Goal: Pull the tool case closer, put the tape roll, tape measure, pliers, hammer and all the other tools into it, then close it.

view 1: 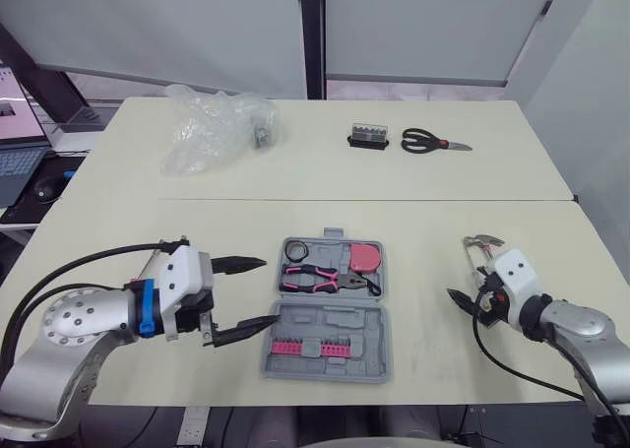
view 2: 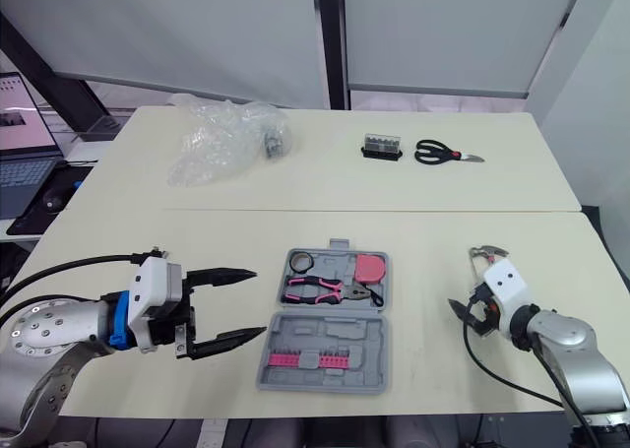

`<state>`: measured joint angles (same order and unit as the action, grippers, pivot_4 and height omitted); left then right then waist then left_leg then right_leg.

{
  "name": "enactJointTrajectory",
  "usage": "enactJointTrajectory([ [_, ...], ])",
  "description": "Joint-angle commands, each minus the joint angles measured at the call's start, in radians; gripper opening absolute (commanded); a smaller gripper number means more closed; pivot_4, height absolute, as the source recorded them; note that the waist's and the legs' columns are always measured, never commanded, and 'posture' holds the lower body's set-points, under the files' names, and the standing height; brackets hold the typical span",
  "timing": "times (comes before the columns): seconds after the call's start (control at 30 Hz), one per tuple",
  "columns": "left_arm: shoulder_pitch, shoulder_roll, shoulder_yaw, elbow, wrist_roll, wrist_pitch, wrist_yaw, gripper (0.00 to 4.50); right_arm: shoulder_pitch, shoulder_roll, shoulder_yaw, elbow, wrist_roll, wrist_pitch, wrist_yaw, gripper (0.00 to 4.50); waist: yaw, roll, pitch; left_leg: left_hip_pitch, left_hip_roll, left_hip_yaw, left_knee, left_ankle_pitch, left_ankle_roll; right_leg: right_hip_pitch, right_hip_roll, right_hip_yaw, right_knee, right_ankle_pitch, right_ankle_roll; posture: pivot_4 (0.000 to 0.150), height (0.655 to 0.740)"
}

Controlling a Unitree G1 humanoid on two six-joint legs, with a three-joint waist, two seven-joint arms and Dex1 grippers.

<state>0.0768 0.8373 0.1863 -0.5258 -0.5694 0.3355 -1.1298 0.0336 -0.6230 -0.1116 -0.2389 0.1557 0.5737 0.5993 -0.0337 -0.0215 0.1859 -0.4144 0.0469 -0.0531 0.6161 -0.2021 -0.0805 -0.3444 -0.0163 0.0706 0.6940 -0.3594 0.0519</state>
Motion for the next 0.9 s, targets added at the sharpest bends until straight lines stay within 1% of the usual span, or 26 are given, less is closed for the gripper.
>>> enactJointTrajectory([
  [0.03,-0.035,-0.005,-0.02,-0.044,-0.055,-0.011,-0.033,4.5,-0.018,0.018,-0.014,0.008,-0.009,-0.006,-0.045,4.43,0.001,0.0,0.0,0.0,0.0,0.0,0.0,0.0,0.0,0.0,0.0,0.0,0.001,0.0,0.0,0.15,0.74],
  [0.13,-0.064,-0.016,-0.039,-0.042,-0.069,-0.027,-0.05,4.5,-0.034,0.04,-0.021,0.028,-0.006,0.027,-0.075,4.43,0.001,0.0,0.0,0.0,0.0,0.0,0.0,0.0,0.0,0.0,0.0,0.0,0.001,0.0,0.0,0.15,0.74],
  [0.3,-0.123,-0.025,-0.094,-0.033,-0.054,-0.033,-0.061,4.5,-0.081,0.1,-0.044,0.066,0.02,0.108,-0.132,4.43,0.0,0.0,0.0,0.0,0.0,0.0,0.001,0.0,0.0,0.0,0.0,0.0,0.002,0.0,0.0,0.15,0.74],
  [0.53,-0.179,-0.02,-0.119,-0.016,-0.041,-0.013,-0.048,4.5,-0.115,0.13,-0.035,0.127,-0.005,0.136,-0.192,4.43,0.0,0.0,0.0,0.0,0.0,-0.001,0.001,0.0,0.0,0.0,0.0,0.0,0.002,0.0,0.0,0.15,0.74],
  [0.63,-0.188,-0.015,-0.118,-0.016,-0.038,-0.005,-0.044,4.5,-0.122,0.129,-0.025,0.164,-0.02,0.121,-0.212,3.91,0.0,0.0,0.0,0.0,0.0,0.0,0.001,0.0,0.0,0.0,0.0,0.0,0.002,0.0,0.0,0.15,0.74],
  [0.67,-0.189,-0.013,-0.118,-0.016,-0.036,-0.005,-0.043,4.5,-0.123,0.13,-0.024,0.171,-0.019,0.117,-0.214,3.51,0.0,0.0,0.0,0.0,0.0,0.0,0.002,0.0,0.0,0.0,0.0,0.0,0.002,0.0,0.0,0.15,0.74],
  [0.7,-0.19,-0.012,-0.117,-0.015,-0.034,-0.004,-0.042,4.5,-0.123,0.131,-0.023,0.175,-0.019,0.113,-0.214,3.25,0.0,0.0,0.0,0.0,0.0,0.0,0.002,0.0,0.0,0.0,0.0,0.0,0.002,0.0,0.0,0.15,0.74],
  [0.77,-0.19,-0.009,-0.118,-0.016,-0.032,-0.003,-0.041,4.5,-0.126,0.135,-0.02,0.188,-0.023,0.107,-0.22,2.58,0.0,0.0,0.0,0.0,0.0,-0.001,0.002,0.0,0.0,0.0,0.0,0.0,0.002,0.0,0.0,0.15,0.74],
  [0.9,-0.184,-0.002,-0.119,-0.023,-0.026,-0.001,-0.039,4.5,-0.12,0.137,-0.025,0.193,-0.029,0.104,-0.233,1.85,0.001,0.0,0.0,0.0,0.0,-0.001,0.002,0.0,0.0,0.001,0.0,0.0,0.002,0.0,0.0,0.15,0.74],
])
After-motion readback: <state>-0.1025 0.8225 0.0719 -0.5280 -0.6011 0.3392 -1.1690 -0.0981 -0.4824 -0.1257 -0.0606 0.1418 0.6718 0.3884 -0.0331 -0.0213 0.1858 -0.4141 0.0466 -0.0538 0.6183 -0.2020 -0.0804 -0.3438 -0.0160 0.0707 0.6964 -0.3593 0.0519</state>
